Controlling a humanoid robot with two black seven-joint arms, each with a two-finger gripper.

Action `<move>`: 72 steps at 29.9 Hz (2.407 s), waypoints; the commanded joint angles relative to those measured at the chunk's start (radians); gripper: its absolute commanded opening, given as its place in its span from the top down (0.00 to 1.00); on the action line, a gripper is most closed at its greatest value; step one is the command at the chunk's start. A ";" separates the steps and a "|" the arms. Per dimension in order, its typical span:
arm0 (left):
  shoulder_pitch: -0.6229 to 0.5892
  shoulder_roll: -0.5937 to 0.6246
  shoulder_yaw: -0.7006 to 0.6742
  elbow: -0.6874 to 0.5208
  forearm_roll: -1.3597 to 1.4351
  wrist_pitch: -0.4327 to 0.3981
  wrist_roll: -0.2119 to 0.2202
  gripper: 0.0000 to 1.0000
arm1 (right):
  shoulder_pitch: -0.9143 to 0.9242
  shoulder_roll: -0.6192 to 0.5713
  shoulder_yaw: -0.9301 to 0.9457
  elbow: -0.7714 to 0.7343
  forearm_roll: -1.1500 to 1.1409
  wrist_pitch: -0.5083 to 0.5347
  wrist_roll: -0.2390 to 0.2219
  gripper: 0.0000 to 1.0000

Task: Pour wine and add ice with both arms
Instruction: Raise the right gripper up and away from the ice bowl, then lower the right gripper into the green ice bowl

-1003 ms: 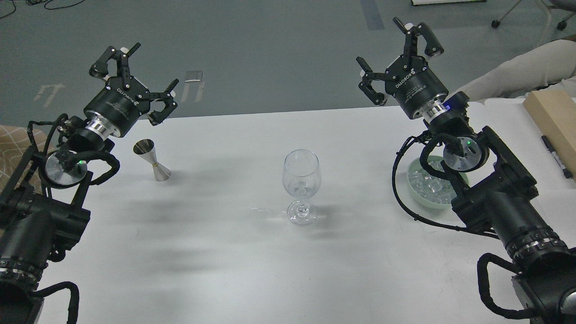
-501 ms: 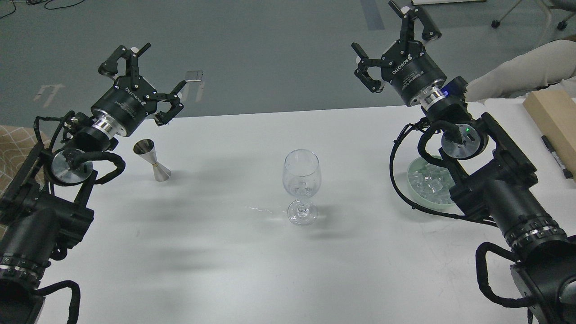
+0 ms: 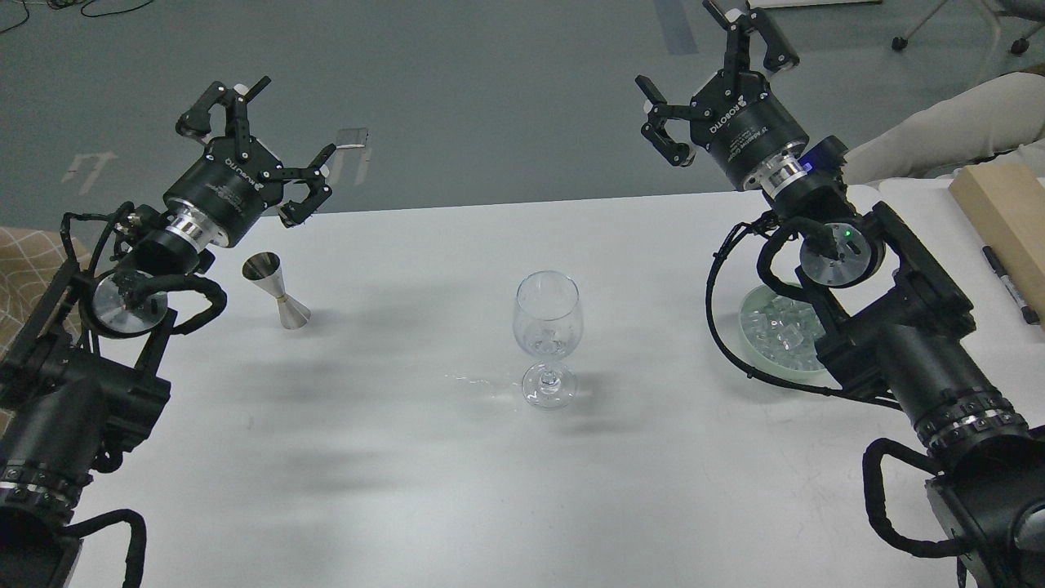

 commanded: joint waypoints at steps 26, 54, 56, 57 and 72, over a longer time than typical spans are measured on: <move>0.000 0.012 -0.015 0.000 -0.023 0.000 0.001 0.02 | 0.131 -0.224 -0.358 -0.008 0.000 -0.025 0.003 0.01; -0.004 0.010 -0.044 -0.001 -0.023 0.000 0.000 0.02 | 0.349 -0.591 -0.884 0.129 -0.113 -0.016 -0.005 0.01; -0.007 0.010 -0.044 -0.001 -0.023 0.000 0.001 0.02 | 0.352 -0.610 -0.899 0.133 -0.142 -0.016 -0.006 0.01; -0.007 0.010 -0.044 -0.001 -0.023 0.000 0.001 0.02 | 0.352 -0.611 -0.899 0.133 -0.143 -0.016 -0.006 0.01; -0.013 0.002 -0.046 -0.001 -0.023 0.000 0.001 0.02 | 0.335 -0.732 -0.929 0.245 -0.164 -0.019 -0.118 0.02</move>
